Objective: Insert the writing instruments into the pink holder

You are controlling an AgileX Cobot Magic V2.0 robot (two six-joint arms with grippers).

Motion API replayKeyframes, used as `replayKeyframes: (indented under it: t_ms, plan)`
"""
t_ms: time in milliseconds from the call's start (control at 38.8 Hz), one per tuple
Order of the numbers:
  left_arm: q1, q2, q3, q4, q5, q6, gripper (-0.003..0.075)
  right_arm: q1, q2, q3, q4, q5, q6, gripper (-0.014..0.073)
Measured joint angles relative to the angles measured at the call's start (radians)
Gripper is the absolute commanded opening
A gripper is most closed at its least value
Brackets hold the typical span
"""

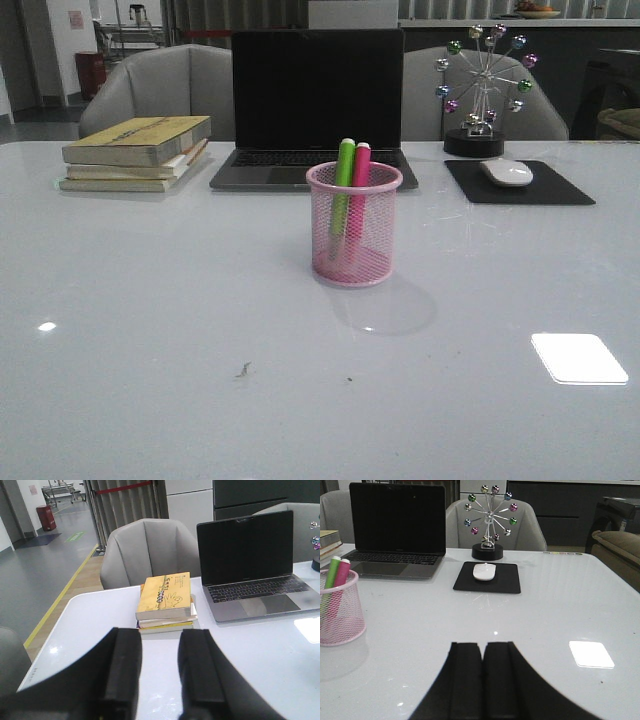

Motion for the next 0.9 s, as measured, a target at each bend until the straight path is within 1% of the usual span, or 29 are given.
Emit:
replayKeyframes:
  t_ms: [77,284,387,464,567,619,722,902]
  plan:
    - [0.000,0.000,0.000,0.000,0.000,0.000,0.0098,0.000,0.000,0.000,0.000,0.000,0.000,0.0057]
    - [0.000,0.000,0.000,0.000,0.014,0.000,0.0094,0.000,0.000,0.000,0.000,0.000,0.000,0.0057]
    - [0.000,0.000,0.006,-0.057,0.046,0.000,0.0094,0.000,0.000,0.000,0.000,0.000,0.000,0.0057]
    - [0.000,-0.004,0.030,-0.068,0.077,0.000,0.0094,0.000,0.000,0.000,0.000,0.000,0.000,0.0057]
    - [0.000,-0.064,0.103,-0.074,0.082,0.000,0.0094,0.000,0.000,0.000,-0.002,0.000,0.000,0.0057]
    - [0.000,-0.116,0.153,-0.074,0.058,0.000,0.0094,0.000,0.000,0.000,-0.002,0.000,0.000,0.0057]
    - [0.000,-0.246,0.292,-0.074,-0.011,0.000,0.0094,0.000,0.000,0.000,-0.002,0.000,0.000,0.0057]
    - [0.000,-0.461,0.470,-0.074,-0.018,0.000,0.0094,0.000,0.000,0.000,-0.002,0.000,0.000,0.0057]
